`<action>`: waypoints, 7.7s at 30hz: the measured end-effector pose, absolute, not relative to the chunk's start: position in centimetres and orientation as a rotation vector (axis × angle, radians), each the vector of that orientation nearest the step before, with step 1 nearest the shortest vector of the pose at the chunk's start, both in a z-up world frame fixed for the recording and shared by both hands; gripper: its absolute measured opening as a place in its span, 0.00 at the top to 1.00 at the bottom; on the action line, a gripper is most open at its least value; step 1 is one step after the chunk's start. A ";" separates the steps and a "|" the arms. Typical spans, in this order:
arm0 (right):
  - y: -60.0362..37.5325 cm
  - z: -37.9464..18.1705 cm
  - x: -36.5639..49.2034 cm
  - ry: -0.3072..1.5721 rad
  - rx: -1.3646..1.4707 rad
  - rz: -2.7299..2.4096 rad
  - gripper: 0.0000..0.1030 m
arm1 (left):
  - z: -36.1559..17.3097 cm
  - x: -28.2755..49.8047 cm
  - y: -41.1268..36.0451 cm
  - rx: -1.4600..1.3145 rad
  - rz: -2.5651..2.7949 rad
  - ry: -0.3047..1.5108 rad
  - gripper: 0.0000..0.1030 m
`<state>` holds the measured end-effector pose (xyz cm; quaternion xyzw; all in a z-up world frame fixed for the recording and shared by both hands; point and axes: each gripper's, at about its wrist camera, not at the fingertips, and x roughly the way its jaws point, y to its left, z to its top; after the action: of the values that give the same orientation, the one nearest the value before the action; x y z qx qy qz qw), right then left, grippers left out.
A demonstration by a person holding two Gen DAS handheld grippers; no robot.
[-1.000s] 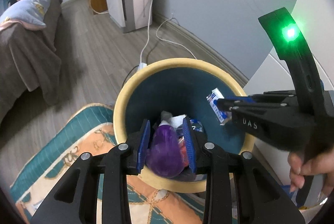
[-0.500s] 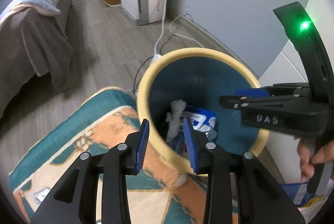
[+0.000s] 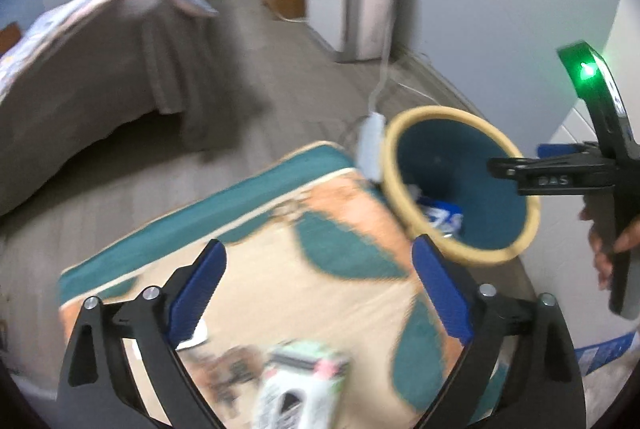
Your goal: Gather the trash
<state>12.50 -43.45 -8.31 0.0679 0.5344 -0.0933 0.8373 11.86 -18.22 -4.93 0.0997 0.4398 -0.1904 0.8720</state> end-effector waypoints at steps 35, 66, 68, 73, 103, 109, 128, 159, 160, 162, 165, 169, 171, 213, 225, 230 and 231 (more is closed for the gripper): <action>-16.8 -17.2 9.9 1.374 0.094 -0.074 0.06 | -5.6 7.9 4.9 0.081 -0.191 0.939 0.06; -20.0 -19.8 13.0 1.407 -0.052 0.004 0.15 | -18.0 12.7 -1.5 0.475 -0.195 1.161 0.06; -20.2 -20.3 13.5 1.417 -0.050 0.017 0.14 | -19.0 13.3 -1.5 0.483 -0.184 1.185 0.06; -20.8 -20.9 14.9 1.432 -0.031 0.038 0.13 | -19.1 15.1 -1.1 0.397 -0.181 1.185 0.05; -19.7 -20.2 15.6 1.384 -0.108 0.092 0.23 | -18.6 17.2 -3.7 0.291 -0.338 1.157 0.33; -20.0 -17.6 14.6 1.313 -0.085 0.093 0.25 | -18.2 16.8 -4.0 0.279 -0.340 1.172 0.42; -29.8 -8.6 12.6 1.116 0.003 -0.033 0.25 | -10.5 14.5 -11.0 0.279 -0.421 0.987 0.42; -51.3 -9.9 12.6 1.072 0.314 -0.222 0.15 | -10.6 12.5 -34.4 0.440 -0.690 0.872 0.26; -51.2 -9.8 12.8 1.061 0.315 -0.220 0.13 | -10.5 12.6 -34.5 0.448 -0.688 0.871 0.26; -51.1 -9.3 12.8 1.048 0.299 -0.227 0.12 | -10.2 12.4 -34.1 0.452 -0.683 0.868 0.26; -50.9 -8.4 12.1 1.055 0.279 -0.232 0.12 | -9.2 11.7 -32.5 0.422 -0.674 0.869 0.17; -50.1 -6.9 9.9 1.052 0.278 -0.254 0.07 | -7.0 9.8 -30.1 0.342 -0.659 0.865 0.08; -49.7 -6.1 8.5 1.043 0.272 -0.259 0.06 | -6.1 8.9 -29.3 0.312 -0.644 0.867 0.06; -43.9 0.1 -2.2 0.862 0.163 -0.256 0.06 | 0.1 2.7 -22.5 0.256 -0.506 0.795 0.05; -43.9 0.0 -2.3 0.865 0.162 -0.259 0.06 | 0.0 2.7 -22.5 0.261 -0.505 0.798 0.05; -43.9 0.1 -2.3 0.866 0.161 -0.258 0.06 | 0.0 2.7 -22.5 0.261 -0.506 0.800 0.05; -43.9 0.1 -2.3 0.866 0.161 -0.257 0.06 | -0.1 2.7 -22.5 0.261 -0.506 0.802 0.05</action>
<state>-2.26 -43.92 0.06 0.0776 0.4182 -0.1242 0.8965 2.70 -22.52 -0.09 0.1253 0.3848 -0.2429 0.8816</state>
